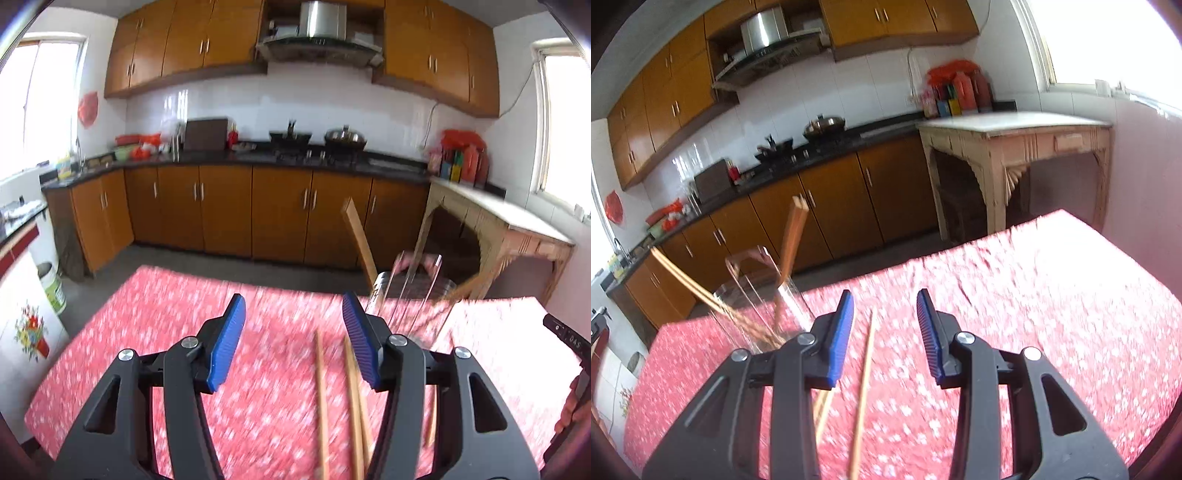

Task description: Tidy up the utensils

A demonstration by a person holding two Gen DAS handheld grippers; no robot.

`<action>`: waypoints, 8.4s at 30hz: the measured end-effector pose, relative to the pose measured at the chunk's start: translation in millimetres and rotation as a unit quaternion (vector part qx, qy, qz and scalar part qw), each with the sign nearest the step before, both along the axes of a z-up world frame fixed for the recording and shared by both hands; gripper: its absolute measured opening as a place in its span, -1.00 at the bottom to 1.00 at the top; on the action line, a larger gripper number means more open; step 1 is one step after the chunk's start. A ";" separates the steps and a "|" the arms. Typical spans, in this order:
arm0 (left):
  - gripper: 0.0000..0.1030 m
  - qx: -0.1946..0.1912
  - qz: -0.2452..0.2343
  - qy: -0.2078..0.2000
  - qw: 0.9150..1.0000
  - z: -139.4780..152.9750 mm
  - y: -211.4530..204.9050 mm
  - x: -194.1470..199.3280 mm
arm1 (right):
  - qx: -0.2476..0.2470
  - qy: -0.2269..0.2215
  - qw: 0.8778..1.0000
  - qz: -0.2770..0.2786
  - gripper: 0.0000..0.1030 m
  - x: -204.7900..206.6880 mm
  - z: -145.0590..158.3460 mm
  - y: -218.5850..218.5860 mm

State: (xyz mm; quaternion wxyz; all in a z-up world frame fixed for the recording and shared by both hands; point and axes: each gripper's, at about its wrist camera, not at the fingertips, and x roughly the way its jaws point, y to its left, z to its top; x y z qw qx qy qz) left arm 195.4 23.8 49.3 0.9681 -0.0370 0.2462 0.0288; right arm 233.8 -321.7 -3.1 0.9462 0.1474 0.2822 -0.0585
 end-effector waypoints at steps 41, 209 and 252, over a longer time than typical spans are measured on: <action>-0.85 0.023 -0.076 0.190 0.978 -165.9 -34.1 76.6 | -0.067 0.151 0.986 0.016 -0.85 47.6 -122.9 22.2; -0.88 -0.081 -0.074 -0.139 0.984 122.9 -53.9 30.9 | 0.004 -0.245 0.964 0.107 -0.85 -1.5 178.1 67.6; -0.10 -0.062 -0.041 -0.036 0.997 62.2 -55.8 75.8 | -0.015 -0.126 0.991 0.035 -0.02 53.0 99.3 51.9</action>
